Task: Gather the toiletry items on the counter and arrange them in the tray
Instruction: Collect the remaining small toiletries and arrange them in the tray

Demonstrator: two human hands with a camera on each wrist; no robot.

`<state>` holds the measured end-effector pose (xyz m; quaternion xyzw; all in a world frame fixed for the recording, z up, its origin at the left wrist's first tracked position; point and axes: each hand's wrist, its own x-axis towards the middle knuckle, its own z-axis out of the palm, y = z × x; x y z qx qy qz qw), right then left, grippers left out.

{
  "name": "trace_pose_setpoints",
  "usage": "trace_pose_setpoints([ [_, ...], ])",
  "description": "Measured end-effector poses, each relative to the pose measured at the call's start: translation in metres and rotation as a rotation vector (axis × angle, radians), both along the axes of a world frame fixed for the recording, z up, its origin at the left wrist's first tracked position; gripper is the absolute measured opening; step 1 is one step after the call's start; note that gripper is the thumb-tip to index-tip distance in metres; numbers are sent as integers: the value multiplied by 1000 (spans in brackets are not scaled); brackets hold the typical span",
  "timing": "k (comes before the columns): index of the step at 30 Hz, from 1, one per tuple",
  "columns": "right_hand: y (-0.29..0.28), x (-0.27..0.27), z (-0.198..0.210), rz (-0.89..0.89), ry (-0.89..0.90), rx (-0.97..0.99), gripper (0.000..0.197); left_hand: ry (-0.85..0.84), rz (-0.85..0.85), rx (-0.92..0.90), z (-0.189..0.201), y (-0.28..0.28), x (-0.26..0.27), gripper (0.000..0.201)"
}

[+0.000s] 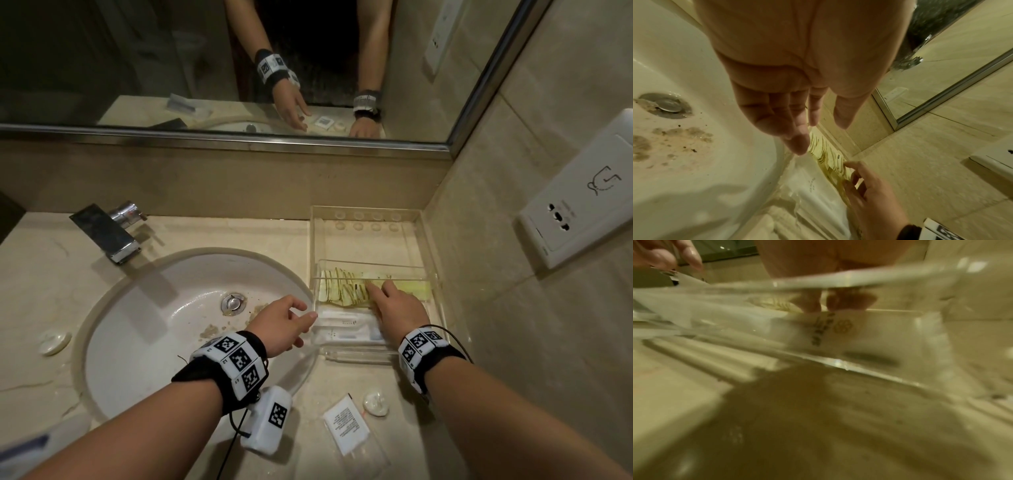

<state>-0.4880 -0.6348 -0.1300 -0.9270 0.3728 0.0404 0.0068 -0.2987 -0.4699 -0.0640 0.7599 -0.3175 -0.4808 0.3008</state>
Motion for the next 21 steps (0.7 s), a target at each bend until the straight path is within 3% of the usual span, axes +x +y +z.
trace_pose_setpoints([
  [6, -3, 6, 4, 121, -103, -87, 31, 5, -14, 9, -3, 1, -2, 33],
  [11, -1, 19, 5, -70, -126, -71, 13, 1, -3, 12, -4, 2, -1, 33],
  [14, 1, 18, 6, -177, -213, -22, 20, 1, 7, 17, -4, 4, 0, 31],
  [21, 2, 22, 8, -217, -221, 5, 26, -6, 2, 27, -2, 8, 2, 33],
])
